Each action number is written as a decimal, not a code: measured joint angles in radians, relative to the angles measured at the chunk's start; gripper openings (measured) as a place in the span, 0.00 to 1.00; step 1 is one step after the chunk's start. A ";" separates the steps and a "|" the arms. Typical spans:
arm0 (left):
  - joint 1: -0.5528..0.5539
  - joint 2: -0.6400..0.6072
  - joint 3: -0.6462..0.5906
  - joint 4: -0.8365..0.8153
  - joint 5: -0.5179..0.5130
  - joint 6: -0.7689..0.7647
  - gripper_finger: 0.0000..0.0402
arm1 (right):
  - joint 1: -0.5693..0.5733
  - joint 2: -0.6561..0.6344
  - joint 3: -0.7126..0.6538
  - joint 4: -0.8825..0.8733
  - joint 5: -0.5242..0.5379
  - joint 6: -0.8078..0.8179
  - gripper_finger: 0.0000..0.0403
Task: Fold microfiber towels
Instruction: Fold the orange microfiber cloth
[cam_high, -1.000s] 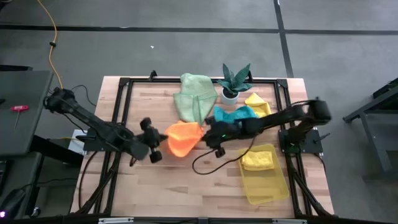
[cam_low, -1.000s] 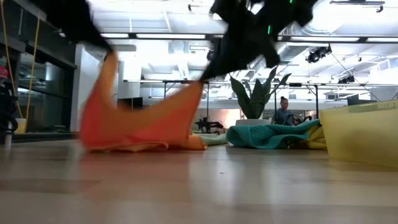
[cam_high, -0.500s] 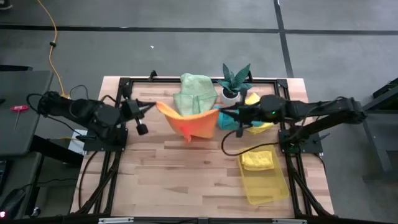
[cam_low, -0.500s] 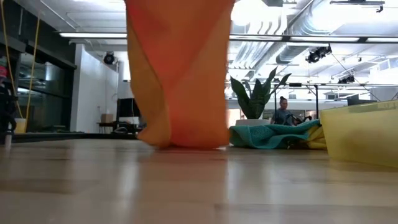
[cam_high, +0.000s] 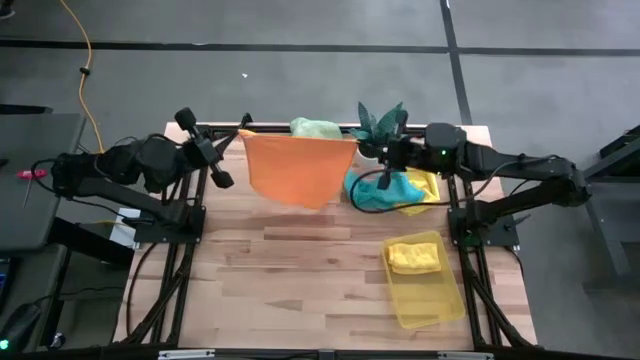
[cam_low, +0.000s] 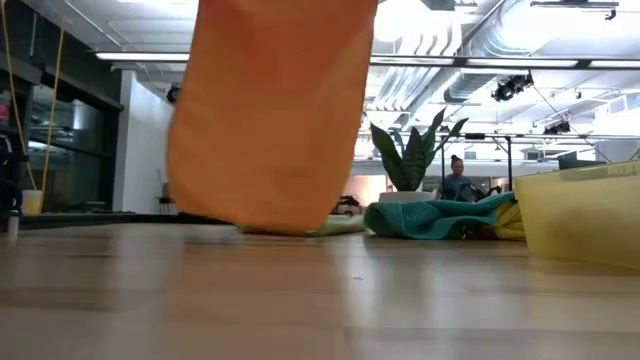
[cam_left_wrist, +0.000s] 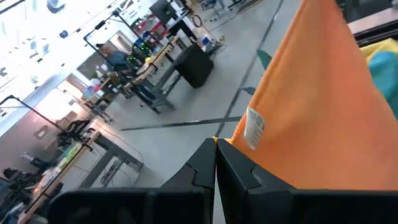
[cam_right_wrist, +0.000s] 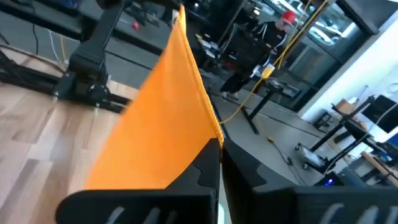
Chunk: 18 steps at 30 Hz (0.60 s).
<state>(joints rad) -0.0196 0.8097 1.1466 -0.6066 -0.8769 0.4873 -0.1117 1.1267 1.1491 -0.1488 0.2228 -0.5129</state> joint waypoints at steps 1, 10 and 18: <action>0.002 0.000 0.003 -0.010 0.002 -0.001 0.00 | -0.001 0.000 0.016 -0.019 -0.013 0.002 0.00; -0.085 0.019 -0.060 -0.331 0.063 -0.312 0.00 | 0.108 0.004 0.048 -0.219 -0.041 0.114 0.00; -0.342 0.047 -0.138 -0.437 0.143 -0.730 0.00 | 0.281 0.112 0.046 -0.310 -0.029 0.282 0.00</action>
<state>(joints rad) -0.3616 0.8570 1.0084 -1.0436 -0.7340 -0.2429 0.1689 1.2387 1.1950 -0.4590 0.1936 -0.2312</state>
